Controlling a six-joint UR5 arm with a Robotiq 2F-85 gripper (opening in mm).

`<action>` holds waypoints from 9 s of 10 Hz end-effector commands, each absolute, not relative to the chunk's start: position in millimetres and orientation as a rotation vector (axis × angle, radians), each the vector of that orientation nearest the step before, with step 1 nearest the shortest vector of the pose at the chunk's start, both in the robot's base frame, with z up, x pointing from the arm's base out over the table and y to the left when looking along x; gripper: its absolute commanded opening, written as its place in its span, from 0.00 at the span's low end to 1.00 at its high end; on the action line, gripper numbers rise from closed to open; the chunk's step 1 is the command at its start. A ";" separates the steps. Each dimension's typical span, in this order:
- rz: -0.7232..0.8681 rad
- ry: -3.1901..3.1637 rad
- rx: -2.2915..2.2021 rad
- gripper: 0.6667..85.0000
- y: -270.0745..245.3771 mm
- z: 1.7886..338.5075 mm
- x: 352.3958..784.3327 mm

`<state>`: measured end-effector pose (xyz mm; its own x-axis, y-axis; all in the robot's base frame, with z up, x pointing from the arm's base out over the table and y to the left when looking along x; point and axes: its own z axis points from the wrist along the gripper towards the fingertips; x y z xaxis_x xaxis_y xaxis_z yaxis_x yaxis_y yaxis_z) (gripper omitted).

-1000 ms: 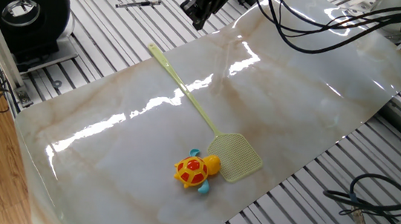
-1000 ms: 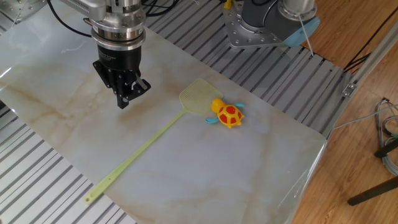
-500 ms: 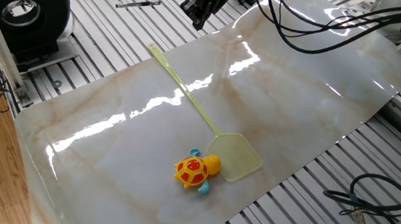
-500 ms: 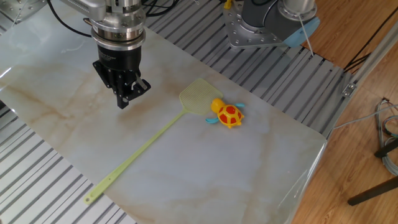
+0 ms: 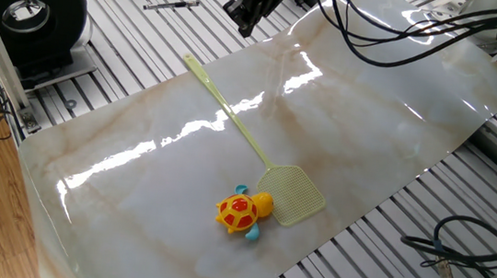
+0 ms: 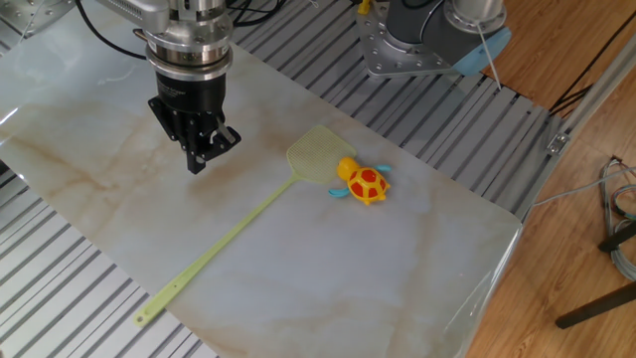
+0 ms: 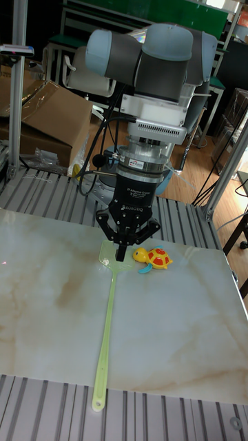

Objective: Swat with a flyswatter

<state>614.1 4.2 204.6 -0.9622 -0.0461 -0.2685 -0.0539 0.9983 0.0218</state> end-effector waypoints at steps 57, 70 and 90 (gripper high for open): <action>0.005 3.036 0.030 0.01 -22.6 220.0 573.5; 0.071 2.989 -0.107 0.08 -16.1 226.9 583.6; 0.090 3.097 -0.083 0.46 13.3 98.0 665.3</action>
